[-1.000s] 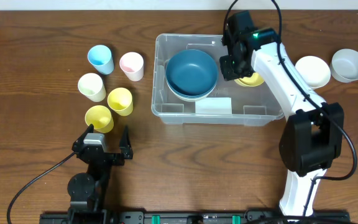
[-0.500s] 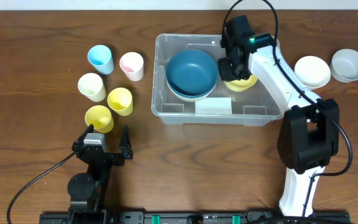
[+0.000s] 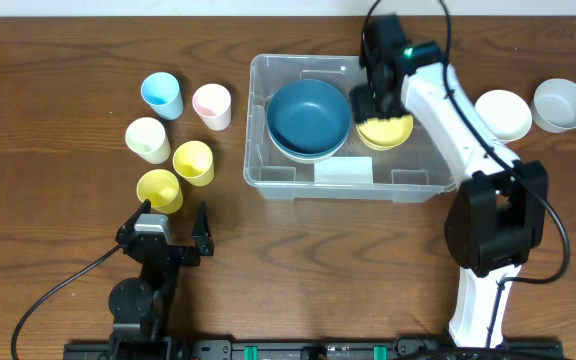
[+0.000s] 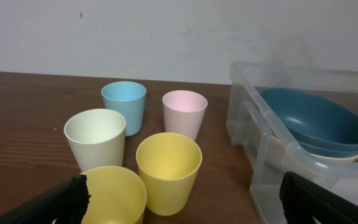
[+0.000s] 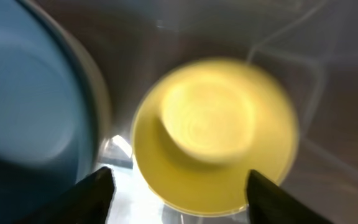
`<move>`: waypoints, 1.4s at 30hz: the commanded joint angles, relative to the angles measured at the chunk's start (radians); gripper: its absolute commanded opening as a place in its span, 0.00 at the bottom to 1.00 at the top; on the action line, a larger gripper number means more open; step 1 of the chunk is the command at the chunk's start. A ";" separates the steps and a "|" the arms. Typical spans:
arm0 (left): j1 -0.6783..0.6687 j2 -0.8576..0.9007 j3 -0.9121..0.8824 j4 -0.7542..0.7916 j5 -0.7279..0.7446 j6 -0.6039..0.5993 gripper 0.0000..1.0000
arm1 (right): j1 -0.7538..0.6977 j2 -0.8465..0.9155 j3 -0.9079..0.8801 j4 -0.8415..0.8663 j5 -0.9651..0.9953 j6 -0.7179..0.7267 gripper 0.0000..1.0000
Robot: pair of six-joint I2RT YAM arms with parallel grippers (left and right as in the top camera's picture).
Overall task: Pack container
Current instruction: 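Carry the yellow bowl left and set it in the container's right side, then move the right gripper right and grasp the white bowl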
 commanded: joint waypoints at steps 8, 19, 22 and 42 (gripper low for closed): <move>0.005 -0.006 -0.016 -0.034 0.018 0.016 0.98 | -0.247 -0.050 0.387 -0.269 0.049 0.105 0.99; 0.005 -0.006 -0.016 -0.034 0.018 0.016 0.98 | -0.516 -0.043 0.125 -0.198 -0.085 -0.035 0.99; 0.005 -0.006 -0.016 -0.034 0.018 0.016 0.98 | -0.525 -0.043 0.007 -0.098 -0.081 -0.060 0.99; 0.005 -0.006 -0.016 -0.034 0.018 0.016 0.98 | -0.637 -0.043 -0.257 0.077 0.076 0.536 0.99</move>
